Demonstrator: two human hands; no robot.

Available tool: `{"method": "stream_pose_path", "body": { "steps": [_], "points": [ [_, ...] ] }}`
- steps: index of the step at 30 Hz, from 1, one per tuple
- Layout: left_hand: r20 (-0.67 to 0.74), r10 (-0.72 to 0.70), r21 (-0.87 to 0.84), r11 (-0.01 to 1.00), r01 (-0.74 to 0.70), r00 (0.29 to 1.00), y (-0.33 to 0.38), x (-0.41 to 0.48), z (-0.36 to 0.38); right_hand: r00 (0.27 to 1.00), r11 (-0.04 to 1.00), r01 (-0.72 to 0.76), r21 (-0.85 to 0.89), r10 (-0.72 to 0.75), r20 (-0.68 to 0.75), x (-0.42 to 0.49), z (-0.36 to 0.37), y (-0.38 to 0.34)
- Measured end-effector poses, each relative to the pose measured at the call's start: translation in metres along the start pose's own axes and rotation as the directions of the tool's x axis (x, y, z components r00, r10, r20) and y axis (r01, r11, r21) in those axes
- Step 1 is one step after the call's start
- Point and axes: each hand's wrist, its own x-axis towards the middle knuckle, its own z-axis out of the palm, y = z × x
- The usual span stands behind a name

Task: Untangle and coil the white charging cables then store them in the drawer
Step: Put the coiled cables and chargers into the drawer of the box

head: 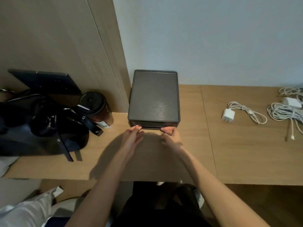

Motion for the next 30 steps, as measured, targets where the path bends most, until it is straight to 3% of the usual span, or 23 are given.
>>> {"method": "stream_pose_path", "body": {
  "steps": [3,6,15,19,23,30],
  "points": [
    [0.093,-0.107,-0.159,0.980,0.121,0.990,0.004,0.009,-0.011,0.981,0.898,-0.186,0.399,0.192,0.026,-0.002,0.012,-0.004],
    [0.153,-0.143,-0.154,0.974,0.167,0.978,0.002,0.015,-0.013,0.966,0.779,-0.250,0.575,0.240,0.096,0.002,0.014,-0.002],
    [0.146,-0.084,0.124,0.990,0.066,0.986,-0.008,0.023,-0.016,0.979,0.847,-0.119,0.518,0.188,-0.082,-0.013,0.033,-0.005],
    [0.097,-0.012,0.156,0.988,-0.003,0.995,-0.017,0.015,-0.020,0.984,0.884,-0.111,0.454,0.162,-0.074,-0.024,0.029,0.002],
    [0.134,0.044,0.271,0.959,-0.079,0.990,-0.030,0.004,-0.033,0.989,0.921,-0.118,0.370,0.143,-0.041,-0.041,0.023,0.016],
    [0.100,0.059,0.329,0.940,-0.089,0.993,-0.041,-0.023,-0.048,0.990,0.910,-0.132,0.392,0.142,0.004,-0.070,0.013,0.029]
  ]
}}
